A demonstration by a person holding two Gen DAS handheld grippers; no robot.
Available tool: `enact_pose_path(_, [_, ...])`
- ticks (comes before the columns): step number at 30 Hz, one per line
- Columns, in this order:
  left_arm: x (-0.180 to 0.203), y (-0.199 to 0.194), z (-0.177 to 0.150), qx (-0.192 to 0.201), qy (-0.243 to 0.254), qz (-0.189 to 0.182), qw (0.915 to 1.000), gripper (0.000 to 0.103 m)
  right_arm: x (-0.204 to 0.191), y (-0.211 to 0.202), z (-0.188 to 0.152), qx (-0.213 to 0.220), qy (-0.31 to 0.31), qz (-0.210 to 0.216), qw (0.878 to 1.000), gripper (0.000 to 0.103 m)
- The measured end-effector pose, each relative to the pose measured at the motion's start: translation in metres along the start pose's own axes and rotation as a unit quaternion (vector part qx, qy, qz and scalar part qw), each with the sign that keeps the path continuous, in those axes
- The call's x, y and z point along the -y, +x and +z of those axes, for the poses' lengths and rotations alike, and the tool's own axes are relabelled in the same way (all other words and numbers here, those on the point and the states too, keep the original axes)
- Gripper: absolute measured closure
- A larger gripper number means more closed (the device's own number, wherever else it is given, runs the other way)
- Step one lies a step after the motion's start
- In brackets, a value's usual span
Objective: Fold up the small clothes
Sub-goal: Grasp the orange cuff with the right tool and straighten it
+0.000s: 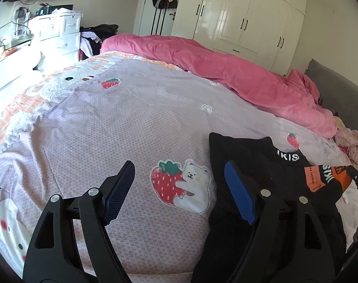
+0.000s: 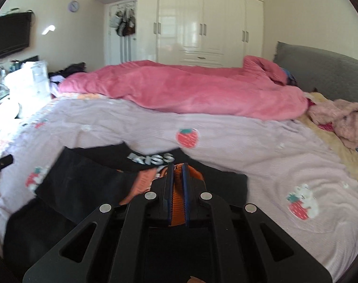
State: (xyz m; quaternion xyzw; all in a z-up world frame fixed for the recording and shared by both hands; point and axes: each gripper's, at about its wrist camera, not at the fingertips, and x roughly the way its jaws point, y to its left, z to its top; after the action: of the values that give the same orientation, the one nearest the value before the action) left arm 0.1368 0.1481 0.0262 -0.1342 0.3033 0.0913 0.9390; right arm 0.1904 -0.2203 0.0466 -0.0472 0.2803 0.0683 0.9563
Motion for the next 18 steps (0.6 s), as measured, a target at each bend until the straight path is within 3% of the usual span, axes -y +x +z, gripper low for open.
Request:
enact_pose_path(3, [0.014, 0.003, -0.005, -0.006, 0.021, -0.007, 0.9997, 0.032, 0.008, 0.008, -0.014, -0.016, 0.006, -0.011, 1.000, 0.095])
enact_pose_path(6, [0.029, 0.008, -0.010, -0.015, 0.045, -0.013, 0.9988, 0.032, 0.019, 0.008, -0.024, -0.020, 0.039, -0.005, 0.999, 0.085])
enact_pose_path(13, [0.071, 0.011, -0.019, -0.016, 0.102, -0.047, 0.9936, 0.032, 0.046, 0.018, -0.034, -0.047, 0.114, 0.011, 0.992, 0.073])
enact_pose_path(16, [0.088, 0.017, -0.021, -0.026, 0.118, -0.064, 0.9906, 0.032, 0.050, 0.030, -0.036, -0.071, 0.131, 0.040, 0.988, 0.054])
enact_pose_path(18, [0.097, 0.024, -0.021, -0.038, 0.118, -0.080, 0.9890, 0.032, 0.048, 0.036, -0.038, -0.083, 0.129, 0.048, 0.987, 0.053])
